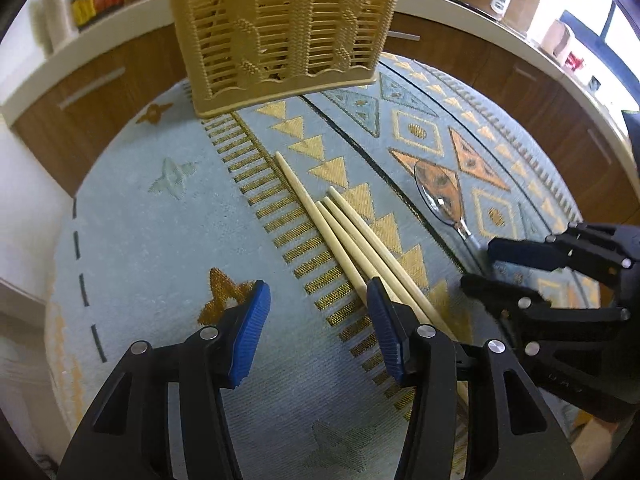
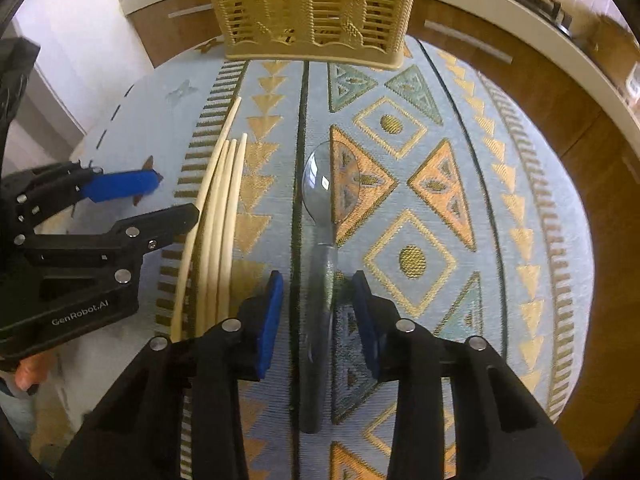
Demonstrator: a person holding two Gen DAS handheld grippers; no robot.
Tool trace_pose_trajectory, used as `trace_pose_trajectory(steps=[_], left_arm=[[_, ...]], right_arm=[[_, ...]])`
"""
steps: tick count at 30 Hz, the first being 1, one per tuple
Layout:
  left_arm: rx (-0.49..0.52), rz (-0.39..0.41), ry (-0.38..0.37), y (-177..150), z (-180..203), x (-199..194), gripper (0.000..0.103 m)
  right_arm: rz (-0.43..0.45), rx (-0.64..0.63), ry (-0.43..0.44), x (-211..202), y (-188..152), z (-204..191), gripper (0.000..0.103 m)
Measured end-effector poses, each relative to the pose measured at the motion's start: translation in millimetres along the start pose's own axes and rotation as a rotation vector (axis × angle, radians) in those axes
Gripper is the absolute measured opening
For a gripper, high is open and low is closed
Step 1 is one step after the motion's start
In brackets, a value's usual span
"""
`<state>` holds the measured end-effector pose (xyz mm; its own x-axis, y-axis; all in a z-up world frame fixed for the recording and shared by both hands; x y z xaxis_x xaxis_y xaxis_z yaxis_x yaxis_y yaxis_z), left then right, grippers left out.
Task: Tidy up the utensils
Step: 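Grasp a wooden chopstick with the left tool while the right tool grasps a clear spoon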
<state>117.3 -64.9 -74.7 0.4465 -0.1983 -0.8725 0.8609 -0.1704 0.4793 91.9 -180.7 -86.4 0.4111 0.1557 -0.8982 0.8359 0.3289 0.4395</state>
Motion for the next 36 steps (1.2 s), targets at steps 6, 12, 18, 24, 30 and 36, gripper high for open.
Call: trace_pose_trajectory(steps=[6, 12, 18, 24, 30, 36], left_arm=[[-0.002, 0.006, 0.025, -1, 3, -2, 0.048], [-0.007, -0.011, 0.018, -2, 5, -1, 0.045], [-0.041, -0.05, -0.032, 0, 2, 0, 0.043], [-0.011, -0.024, 0.017, -6, 12, 1, 0.046], [0.026, 0.015, 0.065, -13, 15, -1, 0.045], [0.013, -0.016, 0.022, -17, -9, -9, 0.008]], right_arm=[[0.035, -0.011, -0.009, 1, -3, 1, 0.032], [0.048, -0.02, -0.01, -4, -9, 1, 0.031], [0.063, -0.004, 0.015, -5, -11, 4, 0.031], [0.092, -0.025, 0.019, -7, -17, 3, 0.031], [0.11, -0.034, 0.004, -10, -24, 0, 0.031], [0.087, -0.018, 0.006, -12, -25, 0, 0.011]])
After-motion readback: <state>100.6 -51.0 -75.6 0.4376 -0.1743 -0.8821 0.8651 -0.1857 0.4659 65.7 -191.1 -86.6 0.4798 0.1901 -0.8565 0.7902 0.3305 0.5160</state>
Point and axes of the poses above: each gripper's, at about its wrist camera, not at the fingertips, and x roughly the way its jaws point, z to its right, y to its top, the point moved 4 cm from there along x, roughly the way its jaws point, and after that the axes turned 4 degrees about -x, right-handed, at the moved point
